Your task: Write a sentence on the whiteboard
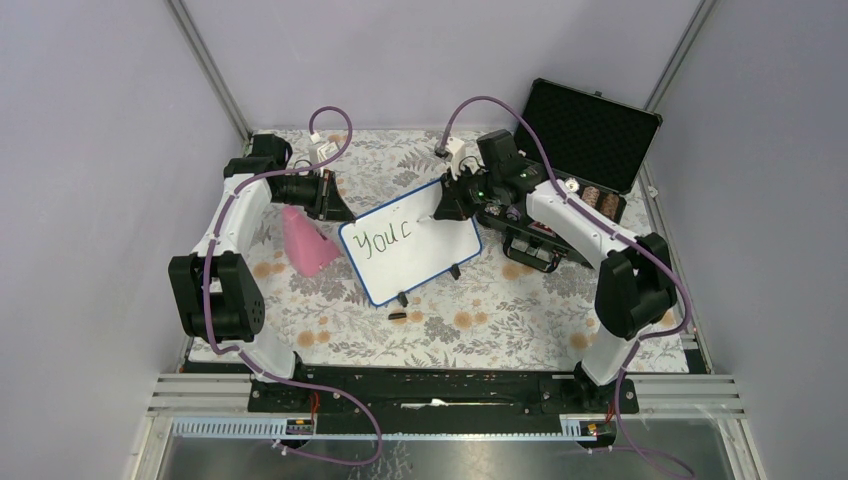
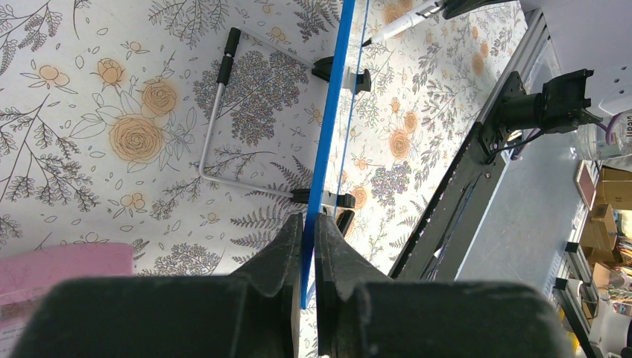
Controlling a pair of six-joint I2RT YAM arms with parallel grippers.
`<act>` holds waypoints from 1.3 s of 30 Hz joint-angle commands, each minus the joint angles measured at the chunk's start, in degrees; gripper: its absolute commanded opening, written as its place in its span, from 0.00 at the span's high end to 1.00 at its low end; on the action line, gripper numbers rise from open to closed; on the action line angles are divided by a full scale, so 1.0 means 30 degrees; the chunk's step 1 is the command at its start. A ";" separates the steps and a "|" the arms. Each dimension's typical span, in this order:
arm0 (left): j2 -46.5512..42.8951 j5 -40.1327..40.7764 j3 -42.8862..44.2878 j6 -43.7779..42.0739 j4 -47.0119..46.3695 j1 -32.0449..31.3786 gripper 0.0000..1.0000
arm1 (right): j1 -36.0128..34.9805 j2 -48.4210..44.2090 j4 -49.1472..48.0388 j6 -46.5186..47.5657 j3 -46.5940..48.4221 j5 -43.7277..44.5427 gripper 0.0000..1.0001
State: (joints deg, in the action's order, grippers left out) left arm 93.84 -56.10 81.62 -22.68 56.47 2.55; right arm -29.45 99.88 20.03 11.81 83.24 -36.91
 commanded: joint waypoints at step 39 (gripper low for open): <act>-0.0070 0.0208 0.0446 -0.0387 -0.0072 -0.0290 1.00 | -0.0462 0.0909 -0.0515 -0.0027 0.1051 -0.0036 1.00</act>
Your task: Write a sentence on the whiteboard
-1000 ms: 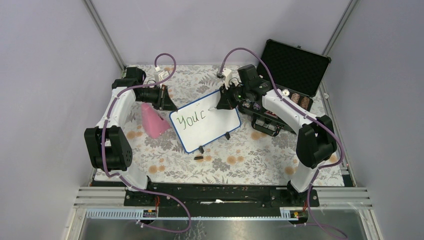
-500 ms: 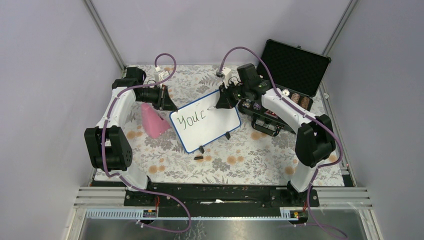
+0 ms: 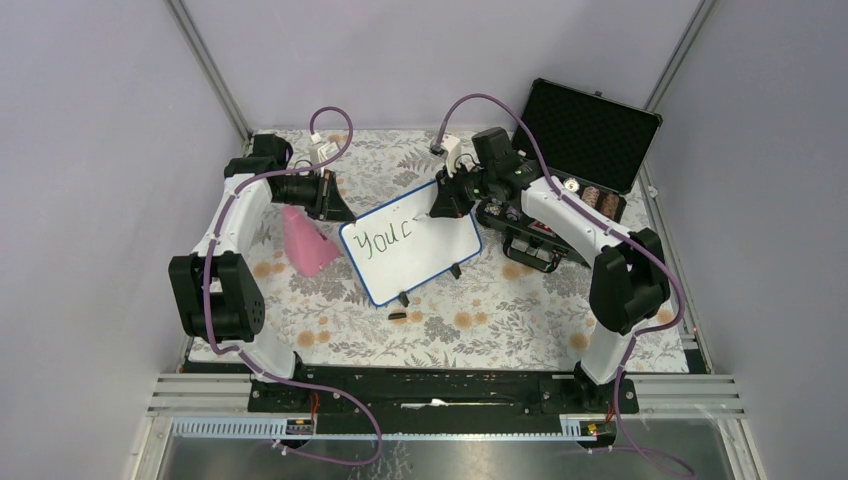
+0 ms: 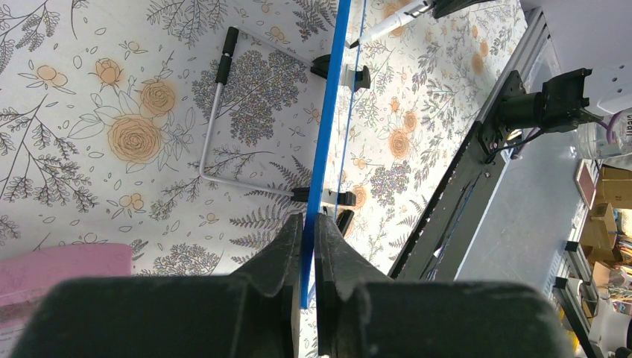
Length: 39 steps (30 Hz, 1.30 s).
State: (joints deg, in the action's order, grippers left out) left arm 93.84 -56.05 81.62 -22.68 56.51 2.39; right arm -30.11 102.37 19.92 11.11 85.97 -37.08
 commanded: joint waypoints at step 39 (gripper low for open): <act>-0.0036 0.0298 0.0534 -0.0374 -0.0087 -0.0219 1.00 | 0.0388 -0.0578 -0.0442 0.0637 -0.0725 0.0420 1.00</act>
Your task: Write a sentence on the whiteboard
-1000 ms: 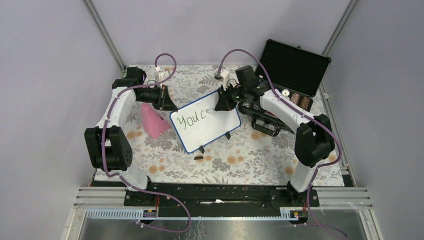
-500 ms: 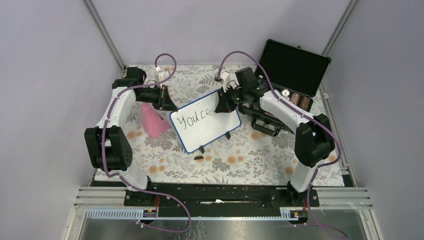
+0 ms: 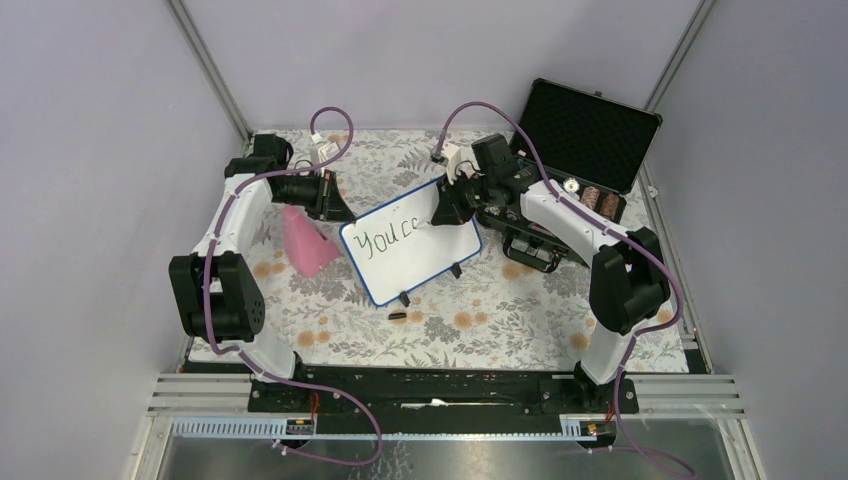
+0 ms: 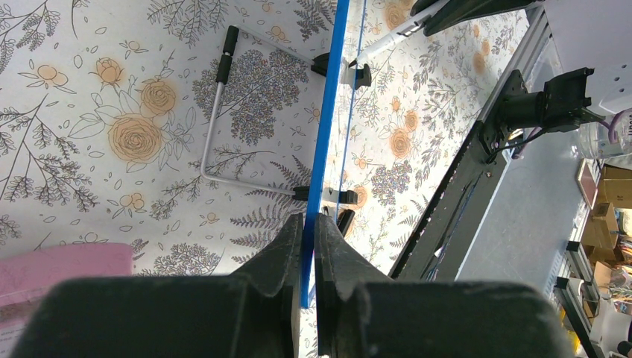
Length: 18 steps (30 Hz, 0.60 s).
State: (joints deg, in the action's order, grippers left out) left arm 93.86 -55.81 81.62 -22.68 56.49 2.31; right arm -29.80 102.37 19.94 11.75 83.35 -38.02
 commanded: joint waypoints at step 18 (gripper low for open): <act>-0.0073 0.0256 0.0477 -0.0356 -0.0075 -0.0210 1.00 | 0.0528 -0.0592 -0.0312 0.0494 0.0691 0.0983 1.00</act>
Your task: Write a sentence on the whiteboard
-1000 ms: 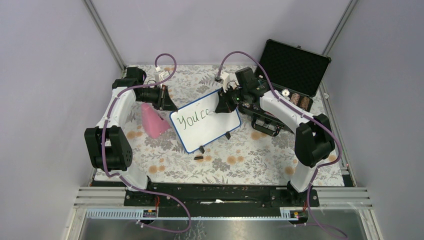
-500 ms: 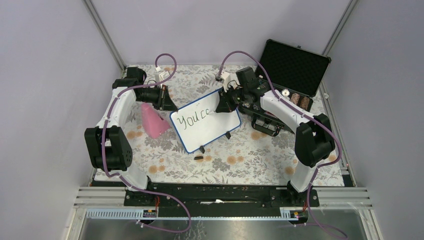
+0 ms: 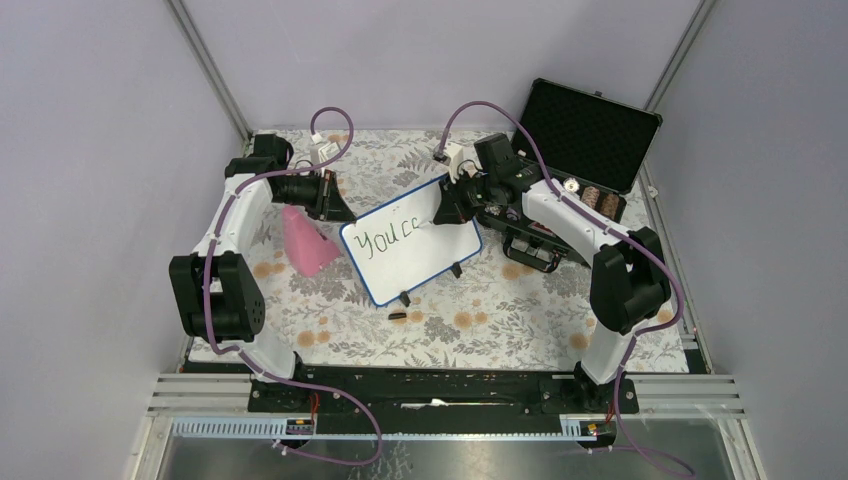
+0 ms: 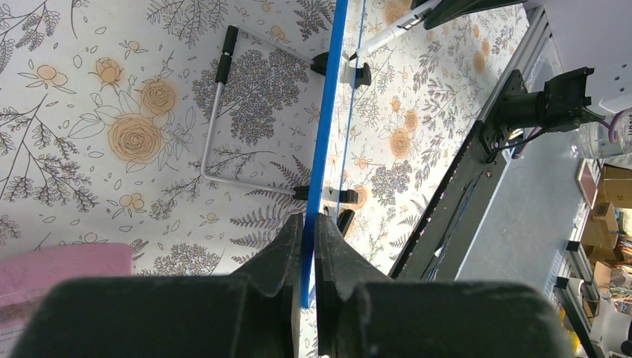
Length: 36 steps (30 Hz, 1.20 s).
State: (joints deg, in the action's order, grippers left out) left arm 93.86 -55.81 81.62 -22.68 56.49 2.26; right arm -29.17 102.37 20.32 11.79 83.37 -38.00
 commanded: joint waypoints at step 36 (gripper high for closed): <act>-0.0040 0.0206 0.0590 -0.0331 -0.0064 -0.0219 1.00 | 0.0333 -0.0115 -0.0433 0.0058 0.1749 0.0731 1.00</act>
State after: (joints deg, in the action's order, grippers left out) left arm 93.86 -55.79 81.62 -22.68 56.71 2.13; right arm -28.80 102.37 20.78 11.77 85.76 -37.06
